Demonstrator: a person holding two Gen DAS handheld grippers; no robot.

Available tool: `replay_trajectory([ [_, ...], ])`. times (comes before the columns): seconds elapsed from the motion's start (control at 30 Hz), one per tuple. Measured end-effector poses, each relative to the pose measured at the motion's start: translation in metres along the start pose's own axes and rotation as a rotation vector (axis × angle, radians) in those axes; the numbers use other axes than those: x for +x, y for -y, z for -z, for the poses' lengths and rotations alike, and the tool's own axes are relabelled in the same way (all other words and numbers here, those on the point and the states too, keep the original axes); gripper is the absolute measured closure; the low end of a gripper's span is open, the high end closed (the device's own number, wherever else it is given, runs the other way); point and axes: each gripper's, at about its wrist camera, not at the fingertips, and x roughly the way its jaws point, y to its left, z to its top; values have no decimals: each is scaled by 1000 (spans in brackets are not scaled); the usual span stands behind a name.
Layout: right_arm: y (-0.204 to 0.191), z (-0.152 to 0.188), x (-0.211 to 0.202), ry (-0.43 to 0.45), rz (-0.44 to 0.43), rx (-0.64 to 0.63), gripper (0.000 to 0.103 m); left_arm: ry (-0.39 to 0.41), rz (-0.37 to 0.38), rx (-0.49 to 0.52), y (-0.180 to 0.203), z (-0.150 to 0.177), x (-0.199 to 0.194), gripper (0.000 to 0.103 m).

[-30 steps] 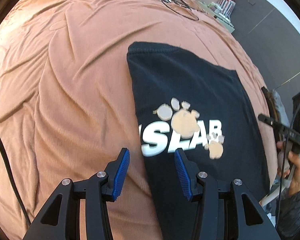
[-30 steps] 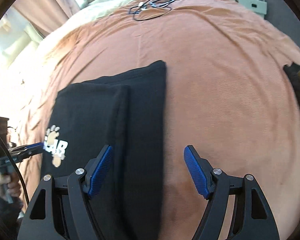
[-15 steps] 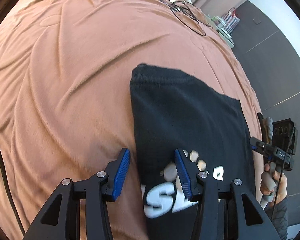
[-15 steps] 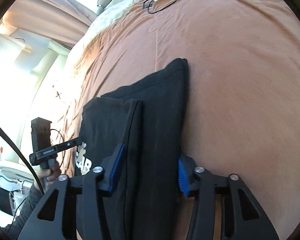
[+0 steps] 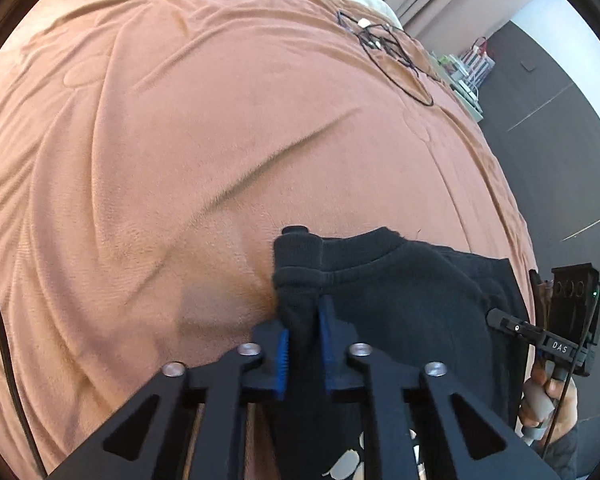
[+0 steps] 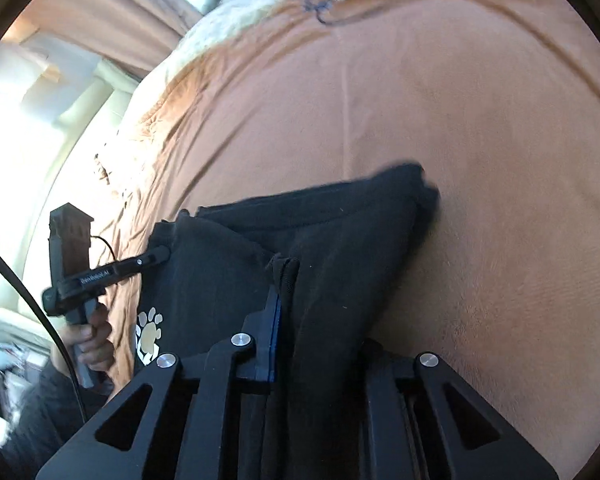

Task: Fold small clothes
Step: 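Grasp the folded shirt edge with both tools, then lift the folded shirt with both tools and carry it toward the bed's headboard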

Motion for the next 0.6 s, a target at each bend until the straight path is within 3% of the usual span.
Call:
replay_trajectory([
  [0.3,-63,15,-56,72,45,-97,93,88,45,58,27,3,-68,97],
  [0.6,-129,53,-134,158,66,-183,93,166,72,104,56,19,-150,97],
])
